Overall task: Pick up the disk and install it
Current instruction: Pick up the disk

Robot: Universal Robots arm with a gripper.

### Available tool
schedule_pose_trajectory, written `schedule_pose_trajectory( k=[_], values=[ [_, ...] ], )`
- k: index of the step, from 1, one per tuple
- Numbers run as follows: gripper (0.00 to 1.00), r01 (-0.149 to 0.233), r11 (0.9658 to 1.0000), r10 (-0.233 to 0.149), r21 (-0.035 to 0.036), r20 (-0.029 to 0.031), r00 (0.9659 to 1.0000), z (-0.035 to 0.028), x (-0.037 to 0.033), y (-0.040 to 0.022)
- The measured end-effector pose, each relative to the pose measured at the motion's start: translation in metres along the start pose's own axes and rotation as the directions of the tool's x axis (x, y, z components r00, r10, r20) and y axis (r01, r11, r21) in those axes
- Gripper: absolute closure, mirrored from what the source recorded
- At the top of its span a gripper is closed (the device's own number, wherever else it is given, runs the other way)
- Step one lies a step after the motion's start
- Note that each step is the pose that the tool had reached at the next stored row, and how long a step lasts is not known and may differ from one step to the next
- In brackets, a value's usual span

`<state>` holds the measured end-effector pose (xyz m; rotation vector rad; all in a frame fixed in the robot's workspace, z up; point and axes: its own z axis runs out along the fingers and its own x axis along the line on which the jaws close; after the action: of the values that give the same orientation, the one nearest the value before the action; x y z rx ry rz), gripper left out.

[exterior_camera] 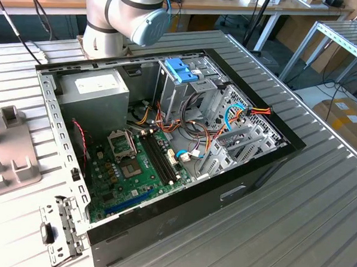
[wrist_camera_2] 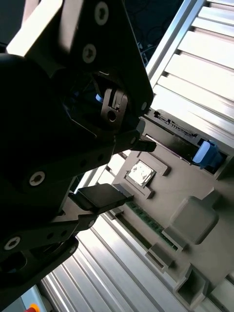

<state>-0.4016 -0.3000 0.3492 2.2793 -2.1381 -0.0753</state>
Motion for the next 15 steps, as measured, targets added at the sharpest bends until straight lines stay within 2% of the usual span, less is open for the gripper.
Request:
schedule_pose_trajectory(
  k=[15],
  values=[
    [0.46,0.0,1.0,0.0,0.0,0.0,1.0,0.0027,-0.0043,-0.0003]
  ],
)
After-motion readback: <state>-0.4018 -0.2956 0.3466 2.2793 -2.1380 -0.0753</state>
